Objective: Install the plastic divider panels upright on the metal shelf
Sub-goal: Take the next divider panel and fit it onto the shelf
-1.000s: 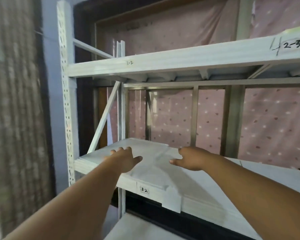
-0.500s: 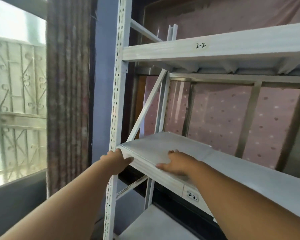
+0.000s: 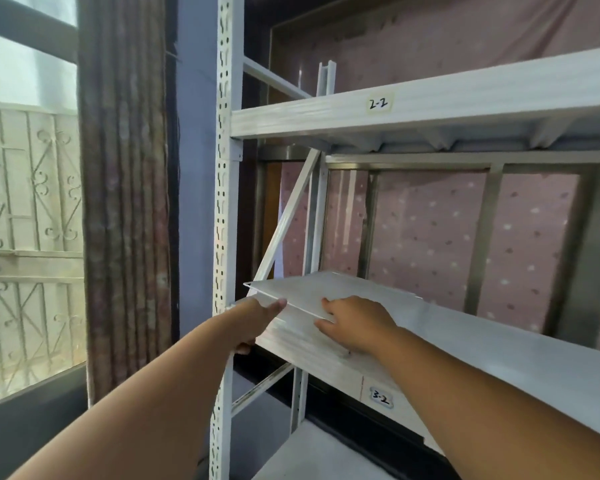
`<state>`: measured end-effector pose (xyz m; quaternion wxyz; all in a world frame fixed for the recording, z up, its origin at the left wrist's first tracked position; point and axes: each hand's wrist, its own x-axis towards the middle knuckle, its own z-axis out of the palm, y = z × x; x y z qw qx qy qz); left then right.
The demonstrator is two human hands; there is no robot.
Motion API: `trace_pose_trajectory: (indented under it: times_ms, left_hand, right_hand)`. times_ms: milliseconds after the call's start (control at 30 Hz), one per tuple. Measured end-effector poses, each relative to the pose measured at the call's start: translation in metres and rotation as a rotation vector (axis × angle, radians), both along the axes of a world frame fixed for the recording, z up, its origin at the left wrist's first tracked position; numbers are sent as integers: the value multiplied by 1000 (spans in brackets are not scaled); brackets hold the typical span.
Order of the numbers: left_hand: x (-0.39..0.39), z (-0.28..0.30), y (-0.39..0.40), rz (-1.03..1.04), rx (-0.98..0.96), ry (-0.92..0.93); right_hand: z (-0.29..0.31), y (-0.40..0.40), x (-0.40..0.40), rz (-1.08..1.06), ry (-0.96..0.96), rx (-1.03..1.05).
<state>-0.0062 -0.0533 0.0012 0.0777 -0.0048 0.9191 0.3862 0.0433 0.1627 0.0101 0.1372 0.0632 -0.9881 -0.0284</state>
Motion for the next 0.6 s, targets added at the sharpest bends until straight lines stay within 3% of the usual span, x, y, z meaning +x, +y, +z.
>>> trace_pose_trajectory:
  times_ms: [167, 333, 400, 500, 600]
  left_hand:
    - [20, 18, 46, -30, 653, -44]
    - [50, 36, 98, -280, 1137, -50]
    - [62, 42, 122, -416, 1303, -105]
    - [81, 54, 165, -494, 1451, -156]
    - [105, 66, 204, -508, 1433, -112]
  right_hand:
    - [23, 23, 26, -1, 93, -184]
    - [44, 44, 60, -25, 148, -386]
    - [50, 53, 73, 7, 94, -616]
    - [57, 64, 98, 86, 3, -1012]
    - [65, 89, 119, 116, 182, -1269]
